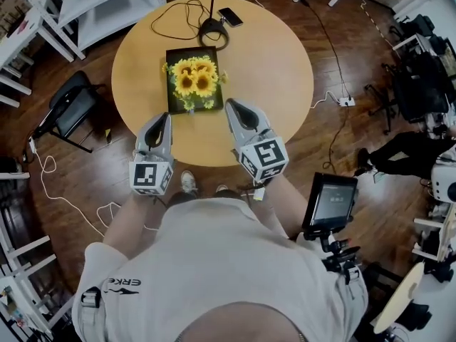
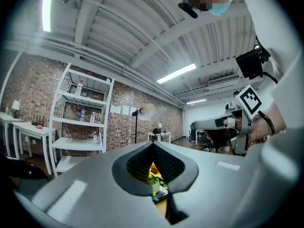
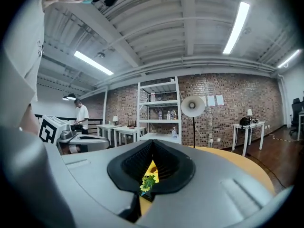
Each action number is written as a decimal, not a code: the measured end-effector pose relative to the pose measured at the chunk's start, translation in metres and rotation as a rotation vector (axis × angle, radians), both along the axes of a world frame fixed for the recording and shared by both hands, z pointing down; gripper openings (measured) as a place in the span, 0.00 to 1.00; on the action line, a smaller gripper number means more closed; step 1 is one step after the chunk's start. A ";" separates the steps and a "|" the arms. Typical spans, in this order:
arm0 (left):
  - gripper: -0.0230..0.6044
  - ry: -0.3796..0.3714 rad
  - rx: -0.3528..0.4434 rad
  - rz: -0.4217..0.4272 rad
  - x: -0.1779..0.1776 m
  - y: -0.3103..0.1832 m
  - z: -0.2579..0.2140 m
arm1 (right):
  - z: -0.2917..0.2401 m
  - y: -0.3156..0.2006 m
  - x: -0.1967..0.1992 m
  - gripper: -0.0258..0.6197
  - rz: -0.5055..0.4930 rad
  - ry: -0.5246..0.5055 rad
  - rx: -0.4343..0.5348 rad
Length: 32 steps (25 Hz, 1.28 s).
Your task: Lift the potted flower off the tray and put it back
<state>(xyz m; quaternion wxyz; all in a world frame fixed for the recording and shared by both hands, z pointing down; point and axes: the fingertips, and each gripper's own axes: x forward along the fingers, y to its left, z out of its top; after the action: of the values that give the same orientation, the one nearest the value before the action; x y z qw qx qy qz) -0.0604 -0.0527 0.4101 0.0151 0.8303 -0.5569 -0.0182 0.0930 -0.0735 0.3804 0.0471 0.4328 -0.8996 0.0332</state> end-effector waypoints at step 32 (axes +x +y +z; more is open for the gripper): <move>0.04 0.061 0.050 -0.059 0.028 0.126 -0.031 | 0.000 0.145 0.028 0.06 -0.037 -0.004 0.010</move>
<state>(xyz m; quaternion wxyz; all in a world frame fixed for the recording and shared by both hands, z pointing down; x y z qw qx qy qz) -0.0320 0.0732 0.3795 0.0106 0.8128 -0.5796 -0.0579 0.1210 0.0717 0.3800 0.0438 0.4161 -0.9078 0.0286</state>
